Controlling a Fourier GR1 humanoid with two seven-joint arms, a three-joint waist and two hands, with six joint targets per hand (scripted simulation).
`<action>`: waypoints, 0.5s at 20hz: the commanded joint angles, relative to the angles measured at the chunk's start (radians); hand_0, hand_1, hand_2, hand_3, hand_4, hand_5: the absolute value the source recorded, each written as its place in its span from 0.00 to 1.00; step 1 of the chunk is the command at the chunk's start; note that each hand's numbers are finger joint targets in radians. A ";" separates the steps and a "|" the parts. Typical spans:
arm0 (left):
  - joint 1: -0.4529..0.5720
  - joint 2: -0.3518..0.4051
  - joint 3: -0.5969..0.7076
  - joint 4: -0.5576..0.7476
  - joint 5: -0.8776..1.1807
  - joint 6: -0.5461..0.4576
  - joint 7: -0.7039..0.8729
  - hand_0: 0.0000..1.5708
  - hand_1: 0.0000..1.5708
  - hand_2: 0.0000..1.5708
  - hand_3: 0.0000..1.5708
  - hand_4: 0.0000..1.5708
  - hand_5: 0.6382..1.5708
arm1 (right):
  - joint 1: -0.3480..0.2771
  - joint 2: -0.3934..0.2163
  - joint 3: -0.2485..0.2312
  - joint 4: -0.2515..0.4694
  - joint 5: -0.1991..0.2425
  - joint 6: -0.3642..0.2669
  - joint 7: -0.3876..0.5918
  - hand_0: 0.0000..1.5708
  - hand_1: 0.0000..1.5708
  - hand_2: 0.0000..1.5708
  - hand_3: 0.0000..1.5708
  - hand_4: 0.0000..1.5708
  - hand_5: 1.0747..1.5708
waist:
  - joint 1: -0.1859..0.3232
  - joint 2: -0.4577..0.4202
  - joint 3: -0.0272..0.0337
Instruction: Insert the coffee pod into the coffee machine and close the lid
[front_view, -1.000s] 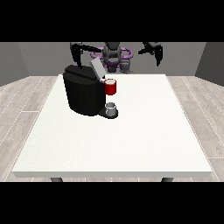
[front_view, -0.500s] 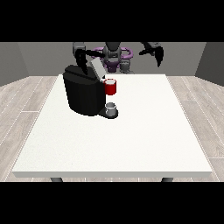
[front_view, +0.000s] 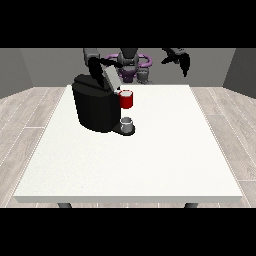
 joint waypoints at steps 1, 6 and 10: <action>0.024 -0.005 -0.008 -0.035 -0.001 0.023 0.016 0.00 0.00 0.00 0.00 0.22 1.00 | 0.004 0.041 0.050 0.014 0.048 -0.028 -0.039 0.00 0.00 0.00 0.00 0.08 1.00 | -0.003 0.001 0.0002; 0.036 0.033 -0.014 -0.003 -0.020 -0.011 -0.045 0.00 0.00 0.00 0.00 0.22 1.00 | -0.125 0.010 0.067 -0.003 0.075 -0.029 0.020 0.00 0.00 0.00 0.00 0.08 1.00 | 0.039 0.041 -0.0003; 0.030 -0.034 -0.072 -0.047 -0.023 0.007 -0.004 0.00 0.00 0.00 0.00 0.23 1.00 | -0.168 -0.009 0.047 0.018 0.082 -0.049 0.016 0.00 0.00 0.00 0.00 0.00 1.00 | 0.085 0.065 0.0003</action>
